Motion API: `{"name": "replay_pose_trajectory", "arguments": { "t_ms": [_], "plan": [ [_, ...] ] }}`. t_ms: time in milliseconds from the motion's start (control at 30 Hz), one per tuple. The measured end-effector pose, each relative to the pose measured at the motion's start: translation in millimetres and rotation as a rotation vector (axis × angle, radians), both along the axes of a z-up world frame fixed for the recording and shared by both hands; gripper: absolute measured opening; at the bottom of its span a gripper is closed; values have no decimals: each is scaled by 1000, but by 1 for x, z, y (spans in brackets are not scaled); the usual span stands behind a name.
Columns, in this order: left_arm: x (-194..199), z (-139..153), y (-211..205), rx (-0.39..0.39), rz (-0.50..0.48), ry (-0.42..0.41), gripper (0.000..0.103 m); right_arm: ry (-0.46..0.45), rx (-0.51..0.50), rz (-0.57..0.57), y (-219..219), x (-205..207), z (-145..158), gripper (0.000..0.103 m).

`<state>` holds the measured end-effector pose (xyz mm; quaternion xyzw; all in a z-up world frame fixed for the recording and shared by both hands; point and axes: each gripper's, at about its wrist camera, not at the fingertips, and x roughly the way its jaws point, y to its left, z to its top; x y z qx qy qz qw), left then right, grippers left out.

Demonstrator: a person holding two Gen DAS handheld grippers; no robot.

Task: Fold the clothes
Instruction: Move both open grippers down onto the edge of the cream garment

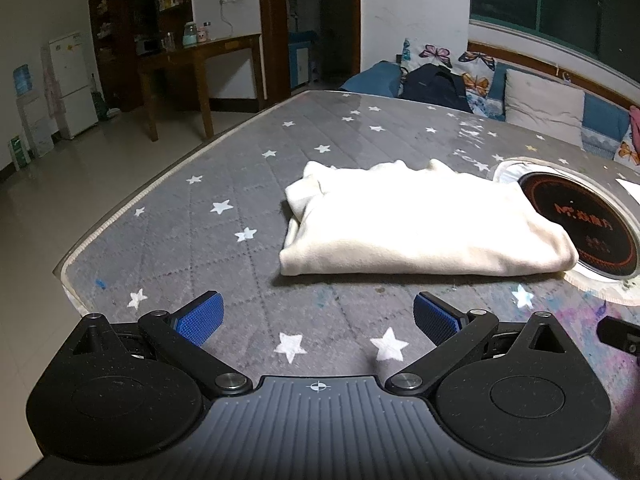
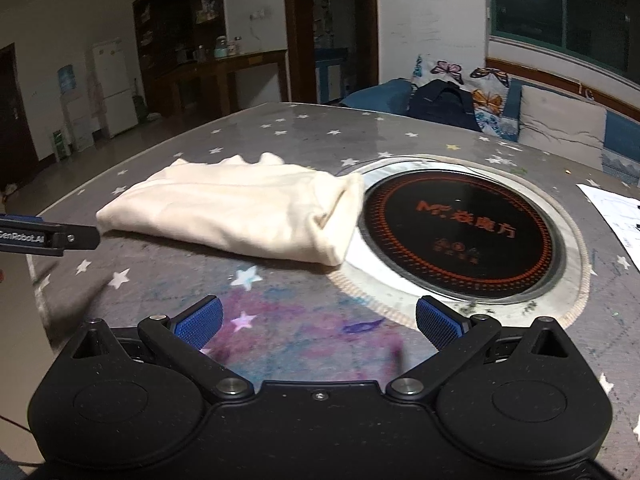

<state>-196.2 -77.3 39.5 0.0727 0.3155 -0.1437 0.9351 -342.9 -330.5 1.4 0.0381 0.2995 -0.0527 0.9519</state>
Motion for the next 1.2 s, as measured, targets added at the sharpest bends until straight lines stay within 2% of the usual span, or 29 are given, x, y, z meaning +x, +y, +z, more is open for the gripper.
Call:
{"name": "replay_pose_trajectory", "arguments": {
  "t_ms": [600, 1200],
  "plan": [
    [-7, 0, -20, 32, -32, 7, 102, 12, -15, 46, 17, 9, 1, 103],
    [16, -2, -32, 37, -51, 39, 102, 27, -13, 86, 21, 35, 2, 103]
  ]
}}
